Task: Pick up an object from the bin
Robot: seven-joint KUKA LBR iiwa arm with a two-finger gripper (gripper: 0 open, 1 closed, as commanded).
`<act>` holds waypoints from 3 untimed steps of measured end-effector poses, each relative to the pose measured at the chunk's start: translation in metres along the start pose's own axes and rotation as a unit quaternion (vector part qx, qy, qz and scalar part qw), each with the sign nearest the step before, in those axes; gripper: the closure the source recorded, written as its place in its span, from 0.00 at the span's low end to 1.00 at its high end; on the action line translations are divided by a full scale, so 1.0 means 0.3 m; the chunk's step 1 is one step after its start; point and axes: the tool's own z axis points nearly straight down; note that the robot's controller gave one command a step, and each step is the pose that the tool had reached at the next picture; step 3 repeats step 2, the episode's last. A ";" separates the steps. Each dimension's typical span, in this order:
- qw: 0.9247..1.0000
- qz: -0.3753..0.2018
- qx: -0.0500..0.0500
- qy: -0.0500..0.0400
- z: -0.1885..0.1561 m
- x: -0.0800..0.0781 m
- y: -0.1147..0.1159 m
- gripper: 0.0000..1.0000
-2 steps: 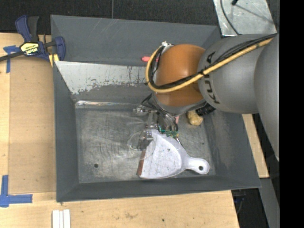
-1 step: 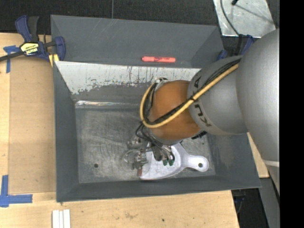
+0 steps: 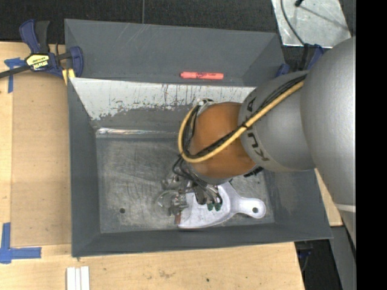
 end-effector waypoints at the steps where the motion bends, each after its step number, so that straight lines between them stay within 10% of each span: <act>1: 1.000 0.016 0.001 0.010 -0.114 0.024 -0.004 1.00; 2: 1.000 0.004 0.001 0.007 -0.636 -0.090 0.049 1.00; 3: 1.000 0.004 0.001 0.007 -0.636 -0.090 0.049 1.00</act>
Offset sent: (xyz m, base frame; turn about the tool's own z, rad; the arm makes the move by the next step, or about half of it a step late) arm 0.0208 0.0175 0.1904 0.0055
